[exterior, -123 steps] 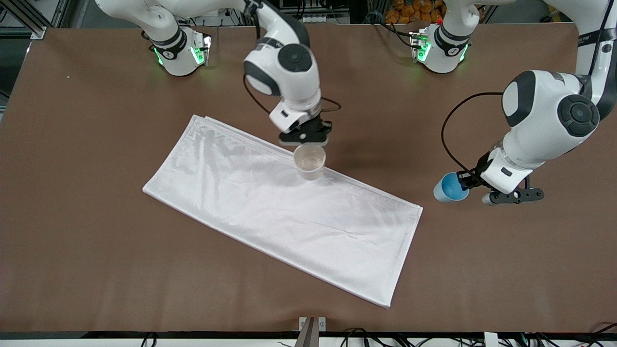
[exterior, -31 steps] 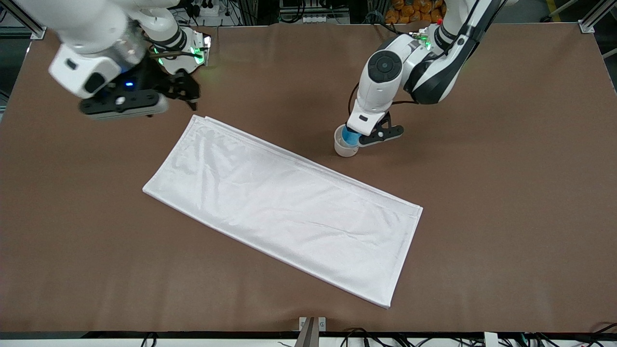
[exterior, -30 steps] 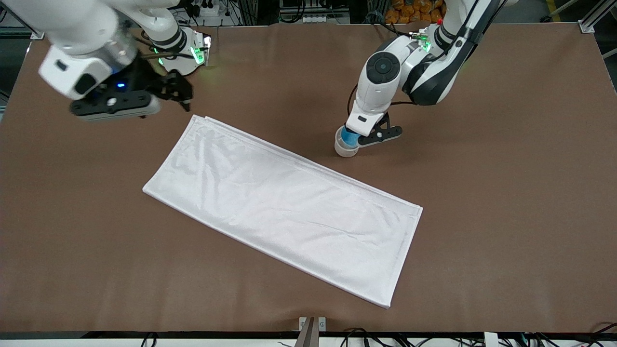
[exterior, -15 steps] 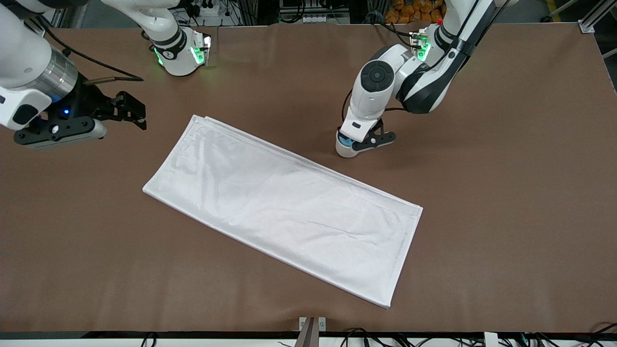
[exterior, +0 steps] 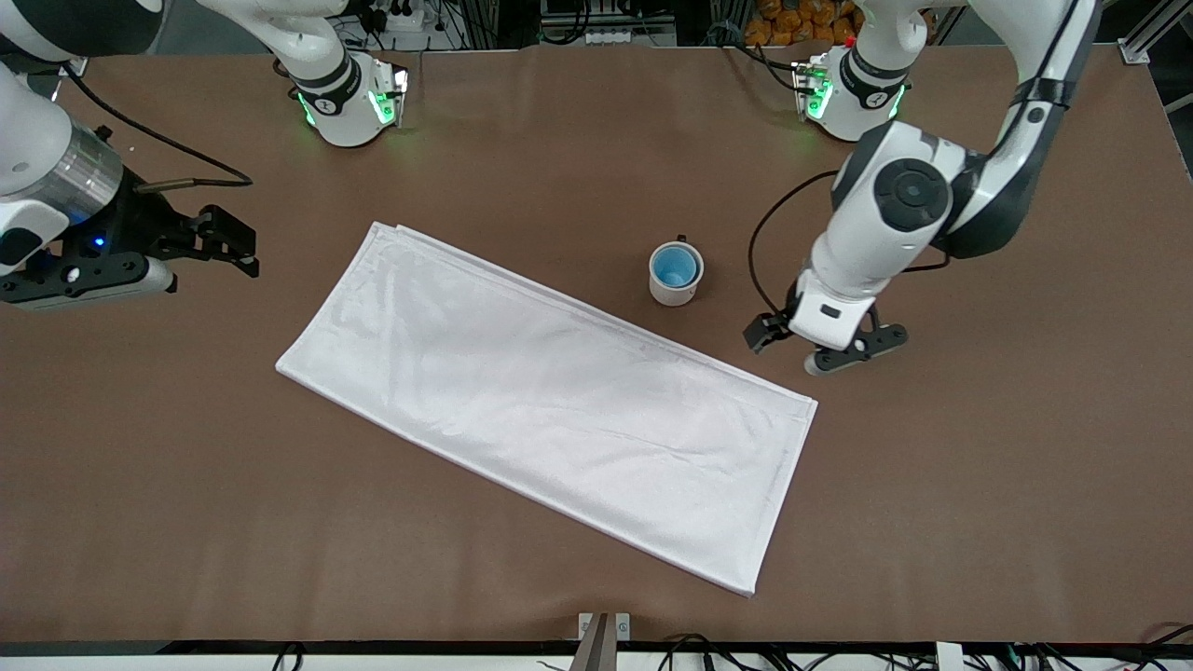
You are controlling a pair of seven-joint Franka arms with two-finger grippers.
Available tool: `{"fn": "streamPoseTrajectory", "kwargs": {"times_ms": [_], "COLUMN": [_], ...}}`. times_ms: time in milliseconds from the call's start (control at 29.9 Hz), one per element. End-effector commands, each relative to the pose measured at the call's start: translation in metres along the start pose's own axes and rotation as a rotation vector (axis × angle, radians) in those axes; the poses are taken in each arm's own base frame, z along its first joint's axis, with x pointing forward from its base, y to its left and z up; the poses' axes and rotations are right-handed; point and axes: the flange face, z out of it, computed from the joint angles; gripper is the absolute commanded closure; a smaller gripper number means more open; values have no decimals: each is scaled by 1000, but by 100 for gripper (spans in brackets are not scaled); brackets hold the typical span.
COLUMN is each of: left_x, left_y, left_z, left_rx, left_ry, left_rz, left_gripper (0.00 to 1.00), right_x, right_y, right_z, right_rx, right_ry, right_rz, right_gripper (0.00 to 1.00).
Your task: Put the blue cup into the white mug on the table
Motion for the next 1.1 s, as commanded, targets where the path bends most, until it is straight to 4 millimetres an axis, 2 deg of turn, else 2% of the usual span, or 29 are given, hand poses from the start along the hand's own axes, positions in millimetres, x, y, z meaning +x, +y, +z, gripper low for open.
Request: {"fn": "streamPoseTrajectory", "kwargs": {"times_ms": [0,67,167,267,368,535,702,903,1003,1070], "left_x": [-3,-2,9,10,16,14,12,18,30,44], "left_y": [-22,-34,-64,-87,-119,-157,-178,-181,-182,-188], "left_z": [-22,-29,-34,-39,-46,-68,-86,-96,-117,-141], "left_rx": [86,105,133,161,170,179,183,183,170,151], "left_ry": [-12,-11,-12,-23,-42,-88,-113,-107,-63,-11], "left_rz": [94,145,185,262,336,408,441,452,431,394], "left_gripper": [0,0,0,0,0,0,0,0,0,0], "right_x": [-25,-27,-30,-31,-35,-36,-36,-35,-35,-35], "right_y": [5,8,17,23,25,23,22,22,20,19], "right_z": [-7,-8,-12,-7,-8,-8,-7,-6,-5,-5], "right_rx": [-6,-7,-11,-12,-14,-17,-22,-22,-21,-21], "right_ry": [24,21,25,14,14,9,5,3,3,3], "right_rz": [-5,-1,17,14,2,-3,-3,-3,-7,-9], "right_gripper": [0,0,0,0,0,0,0,0,0,0]}}
